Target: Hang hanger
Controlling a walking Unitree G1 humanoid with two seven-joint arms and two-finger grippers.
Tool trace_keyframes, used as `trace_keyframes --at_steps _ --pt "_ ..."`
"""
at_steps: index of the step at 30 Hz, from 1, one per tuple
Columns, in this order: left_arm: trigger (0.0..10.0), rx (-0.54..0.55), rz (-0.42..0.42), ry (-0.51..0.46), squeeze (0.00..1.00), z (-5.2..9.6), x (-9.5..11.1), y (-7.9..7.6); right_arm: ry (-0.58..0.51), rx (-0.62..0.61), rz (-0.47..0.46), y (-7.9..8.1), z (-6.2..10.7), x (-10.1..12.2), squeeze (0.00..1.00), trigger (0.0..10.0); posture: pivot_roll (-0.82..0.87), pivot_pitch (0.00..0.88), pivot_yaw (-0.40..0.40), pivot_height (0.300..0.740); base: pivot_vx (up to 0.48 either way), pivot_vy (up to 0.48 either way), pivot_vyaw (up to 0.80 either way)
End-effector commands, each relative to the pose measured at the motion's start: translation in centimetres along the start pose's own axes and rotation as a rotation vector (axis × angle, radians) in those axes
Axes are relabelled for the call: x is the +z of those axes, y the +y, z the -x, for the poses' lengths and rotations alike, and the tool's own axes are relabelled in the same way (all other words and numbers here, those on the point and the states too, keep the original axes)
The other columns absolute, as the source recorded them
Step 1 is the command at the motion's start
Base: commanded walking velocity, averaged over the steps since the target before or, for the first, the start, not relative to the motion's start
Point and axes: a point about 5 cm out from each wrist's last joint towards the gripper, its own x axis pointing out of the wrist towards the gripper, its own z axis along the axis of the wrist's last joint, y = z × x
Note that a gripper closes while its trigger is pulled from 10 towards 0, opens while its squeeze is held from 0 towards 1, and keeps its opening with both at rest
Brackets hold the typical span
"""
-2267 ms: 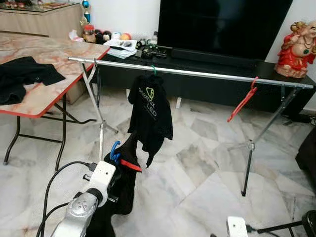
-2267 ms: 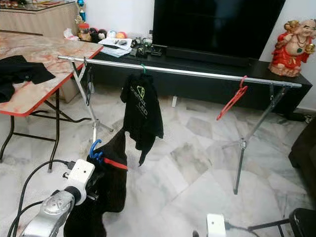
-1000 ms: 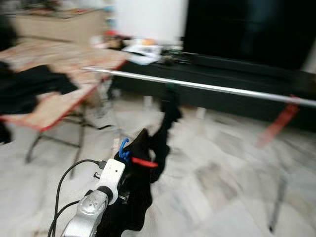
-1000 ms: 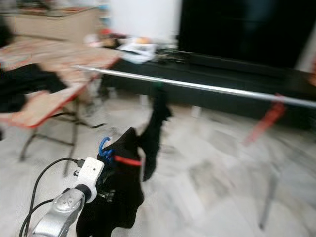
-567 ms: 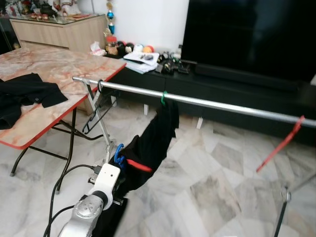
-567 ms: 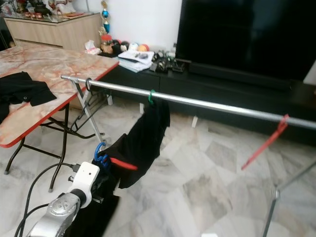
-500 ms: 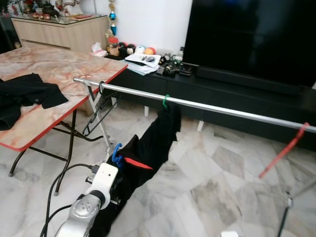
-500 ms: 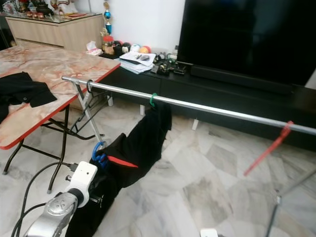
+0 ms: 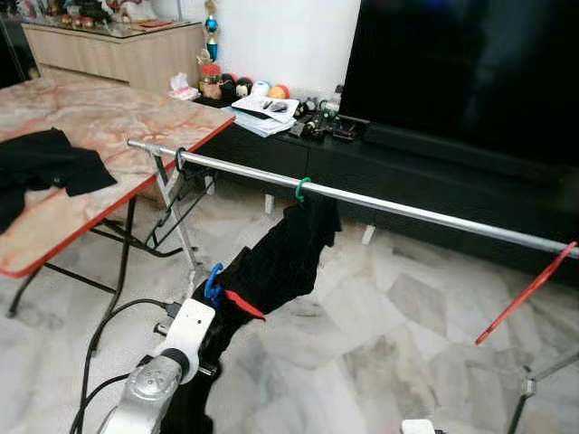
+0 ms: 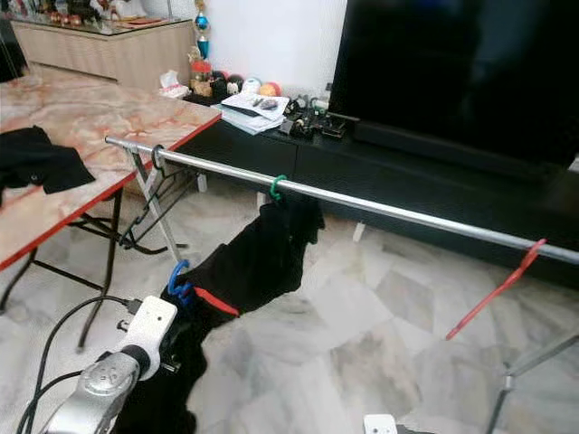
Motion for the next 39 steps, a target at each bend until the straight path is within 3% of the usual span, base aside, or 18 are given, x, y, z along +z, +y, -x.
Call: trace_keyframes --at_steps 1,20,26,39 --pt "10.0 -0.014 -0.007 -0.055 0.00 -0.24 1.19 -0.63 0.007 -0.034 -0.016 -1.03 0.11 -0.27 0.00 10.0 0.14 0.000 -0.050 0.740 0.000 -0.412 0.00" --pt "10.0 -0.014 -0.039 -0.044 0.00 -0.10 0.89 -0.74 0.011 -0.032 0.000 -1.15 0.11 -0.24 0.00 10.0 0.15 0.000 -0.049 0.740 0.000 -0.403 0.00" --pt "10.0 -0.022 -0.079 -0.013 0.00 0.06 0.26 -0.61 0.011 -0.033 -0.001 -1.11 0.11 -0.25 0.00 10.0 0.16 0.000 -0.038 0.740 0.000 0.000 0.00" --pt "10.0 -0.016 -0.047 -0.040 0.00 0.12 0.57 -0.92 0.016 -0.034 -0.011 -1.21 0.16 -0.49 0.00 10.0 0.15 0.000 -0.036 0.740 0.000 0.000 0.00"
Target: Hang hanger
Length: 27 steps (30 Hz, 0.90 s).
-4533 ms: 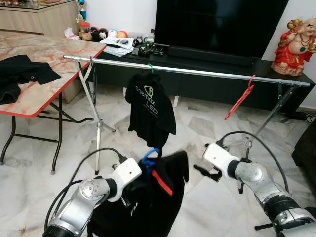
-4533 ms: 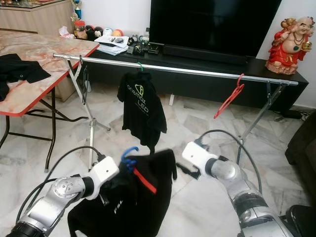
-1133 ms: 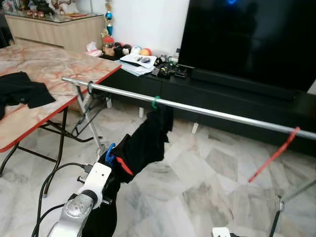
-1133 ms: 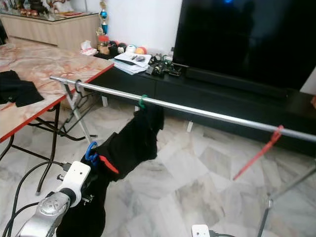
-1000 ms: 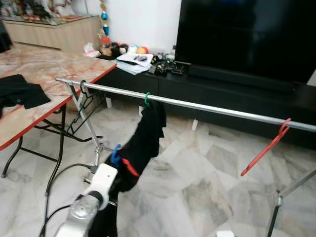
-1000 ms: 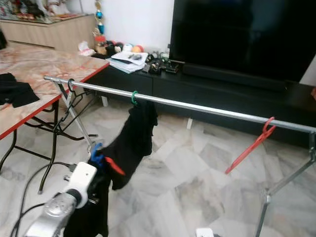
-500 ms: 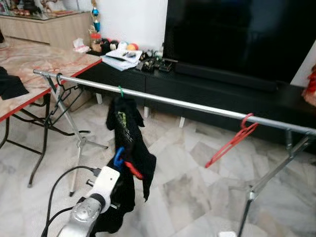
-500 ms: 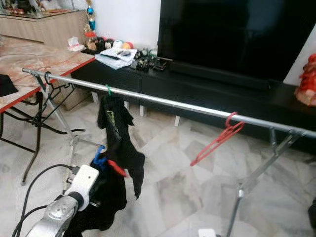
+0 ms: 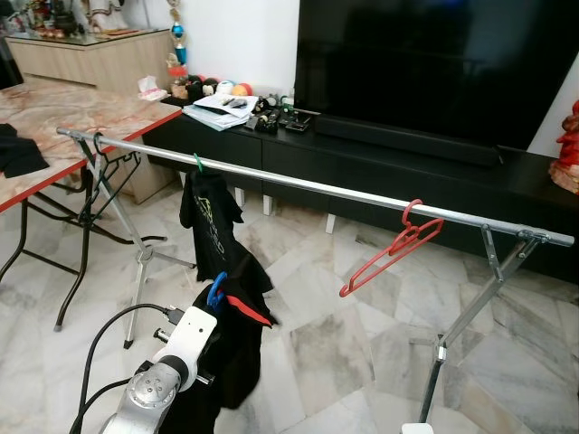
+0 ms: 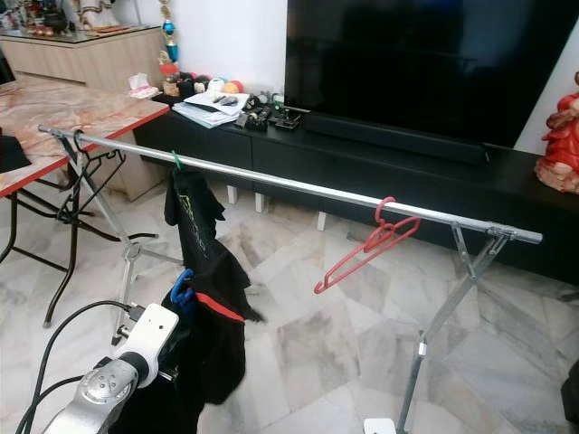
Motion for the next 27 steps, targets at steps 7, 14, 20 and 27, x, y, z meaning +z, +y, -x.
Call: trace_keyframes --at_steps 7,14,20,27 --pt "10.0 0.031 0.034 -0.059 0.00 -0.05 1.30 0.68 -0.015 0.016 -0.005 0.28 -0.06 0.45 0.00 10.0 0.15 0.000 -0.039 0.740 0.074 0.000 0.00" --pt "10.0 0.028 0.034 -0.055 0.00 -0.09 1.30 0.66 -0.015 0.016 -0.008 0.31 -0.08 0.56 0.00 10.0 0.16 0.000 -0.044 0.740 0.352 0.000 0.00" --pt "10.0 0.025 0.037 -0.055 0.00 -0.12 1.33 0.59 -0.014 0.015 -0.007 0.27 -0.09 0.63 0.00 10.0 0.15 0.000 -0.047 0.740 0.385 0.000 0.00" --pt "10.0 0.011 0.042 -0.057 0.00 -0.17 1.37 0.33 -0.014 0.006 0.001 0.16 -0.10 0.69 0.00 10.0 0.16 0.000 -0.053 0.740 0.400 0.000 0.00"
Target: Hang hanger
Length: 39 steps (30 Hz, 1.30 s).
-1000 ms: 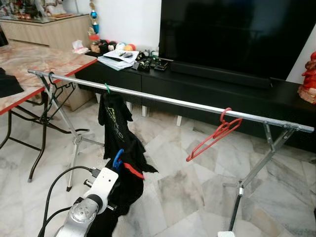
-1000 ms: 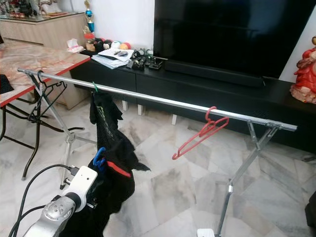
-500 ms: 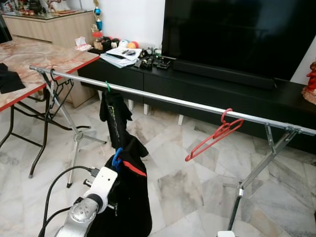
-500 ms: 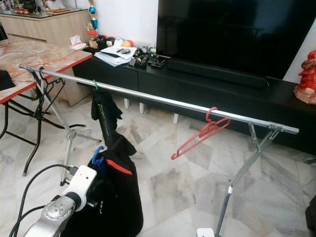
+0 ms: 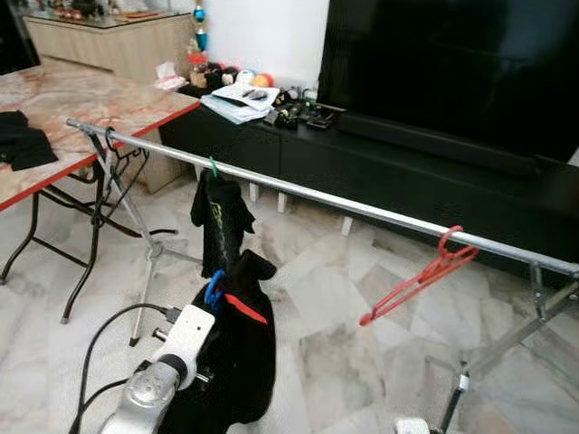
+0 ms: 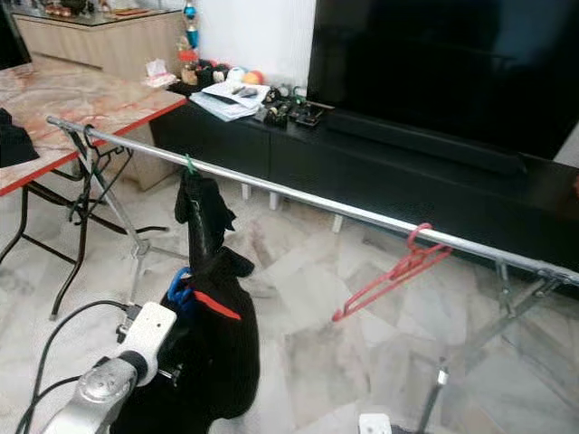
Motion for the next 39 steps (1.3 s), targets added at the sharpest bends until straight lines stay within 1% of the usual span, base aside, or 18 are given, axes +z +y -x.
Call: trace_keyframes --at_steps 1,6,9,17,18,19,21,22,24,28,30,33,39 --pt "10.0 -0.041 0.019 -0.079 0.00 -0.5 2.0 -1.3 0.042 -0.042 0.003 -1.4 0.3 -1.3 0.00 10.0 0.16 0.000 -0.053 0.740 0.401 0.000 0.00" --pt "10.0 -0.067 0.016 -0.077 0.00 -0.4 1.9 -1.6 0.041 -0.050 0.007 -1.5 0.3 -1.3 0.00 10.0 0.16 0.000 -0.055 0.740 0.407 0.000 0.00" --pt "10.0 -0.073 0.004 -0.077 0.00 -0.4 1.9 -1.7 0.041 -0.050 0.008 -1.5 0.3 -1.3 0.00 10.0 0.16 0.000 -0.055 0.740 0.415 0.000 0.00" --pt "10.0 -0.092 0.003 -0.080 0.00 -0.4 2.0 -1.8 0.040 -0.048 0.011 -1.5 0.3 -1.2 0.00 10.0 0.16 0.000 -0.057 0.740 0.413 0.000 0.00" --pt "10.0 -0.128 -0.003 -0.086 0.00 -0.3 2.0 -2.2 0.040 -0.049 0.012 -1.5 0.3 -1.2 0.00 10.0 0.16 0.000 -0.057 0.740 0.262 0.000 0.00" --pt "10.0 -0.128 -0.003 -0.086 0.00 -0.3 2.0 -2.2 0.040 -0.049 0.012 -1.5 0.3 -1.2 0.00 10.0 0.16 0.000 -0.057 0.740 0.262 0.000 0.00" --pt "10.0 -0.245 -0.033 -0.092 0.00 0.1 1.9 -3.0 0.040 -0.050 0.014 -1.5 0.3 -1.2 0.00 10.0 0.16 0.000 -0.058 0.740 0.000 0.000 0.00" --pt "10.0 -0.276 -0.040 -0.097 0.00 0.3 2.0 -3.3 0.040 -0.050 0.014 -1.5 0.3 -1.2 0.00 10.0 0.16 0.000 -0.058 0.740 0.000 0.000 0.00" --pt "10.0 -0.278 -0.039 -0.103 0.00 0.3 2.1 -3.2 0.041 -0.050 0.015 -1.5 0.3 -1.2 0.00 10.0 0.16 0.000 -0.059 0.740 0.000 0.000 0.00" --pt "10.0 -0.242 -0.041 -0.137 0.00 -0.1 2.9 -2.7 0.041 -0.051 0.018 -1.5 0.3 -1.2 0.00 10.0 0.16 0.000 -0.060 0.740 0.000 0.000 0.00" --pt "10.0 -0.245 -0.118 -0.143 0.00 -0.6 3.4 -2.6 0.041 -0.051 0.023 -1.5 0.3 -1.2 0.00 10.0 0.16 0.000 -0.060 0.740 0.000 0.000 0.00" --pt "10.0 -0.247 -0.126 -0.157 0.00 -0.8 3.8 -2.5 0.040 -0.052 0.022 -1.5 0.3 -1.2 0.00 10.0 0.16 0.000 -0.059 0.740 0.000 0.000 0.00" --pt "10.0 -0.216 -0.134 -0.209 0.00 -1.5 5.5 -1.6 0.040 -0.052 0.022 -1.5 0.3 -1.2 0.00 10.0 0.16 0.000 -0.059 0.740 0.000 0.000 0.00"
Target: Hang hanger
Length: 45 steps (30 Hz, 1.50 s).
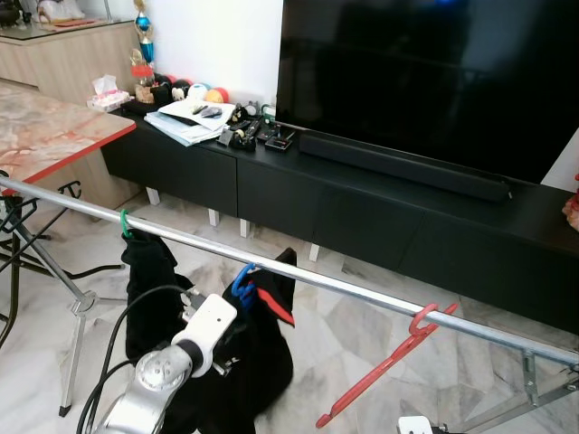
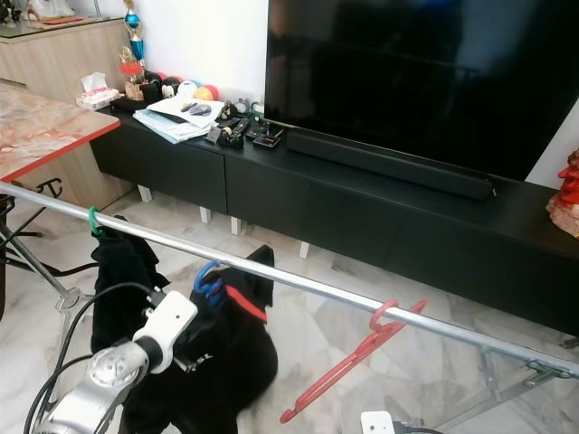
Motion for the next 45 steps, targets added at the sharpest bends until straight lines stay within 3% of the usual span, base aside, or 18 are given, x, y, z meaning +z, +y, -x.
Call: trace_keyframes --at_steps 1,10,22,29,36,43,44,45 --pt "10.0 0.038 -0.045 -0.033 0.00 -0.4 1.0 1.0 0.000 -0.006 0.002 -0.2 0.0 0.0 0.00 10.0 0.16 0.000 -0.059 0.740 0.000 0.000 0.00" --pt "10.0 0.126 -0.066 0.036 0.00 -2.3 1.4 2.8 0.001 -0.005 0.003 -0.2 0.0 0.0 0.00 10.0 0.16 0.000 -0.062 0.740 0.000 0.000 0.00" --pt "10.0 0.186 -0.036 0.075 0.00 -4.5 2.6 3.9 0.000 -0.009 0.004 -0.2 0.0 0.1 0.00 10.0 0.15 0.000 -0.062 0.740 0.000 0.000 0.00" --pt "10.0 0.219 0.017 0.186 0.00 -4.7 1.3 4.2 0.000 -0.009 0.006 -0.2 0.0 0.1 0.00 10.0 0.14 0.000 -0.063 0.740 0.000 0.000 0.00" --pt "10.0 0.153 0.022 0.266 0.00 -4.5 -0.4 3.6 0.000 -0.007 0.008 -0.2 0.0 0.1 0.00 10.0 0.14 0.000 -0.054 0.740 0.000 0.000 0.00" --pt "10.0 0.155 0.036 0.230 0.00 -4.2 -0.7 3.4 -0.001 -0.004 0.004 -0.1 0.0 0.2 0.00 10.0 0.14 0.000 -0.050 0.740 0.000 0.000 0.00" --pt "10.0 0.172 0.066 0.194 1.00 -4.1 -0.6 3.5 -0.001 -0.003 0.003 0.0 0.0 0.1 0.00 10.0 0.14 0.000 -0.048 0.740 0.000 0.000 0.00" --pt "10.0 0.176 0.087 0.168 1.00 -4.0 -0.5 3.6 -0.001 -0.003 0.002 0.0 0.0 0.1 0.00 10.0 0.14 0.000 -0.047 0.740 0.000 0.000 0.00"
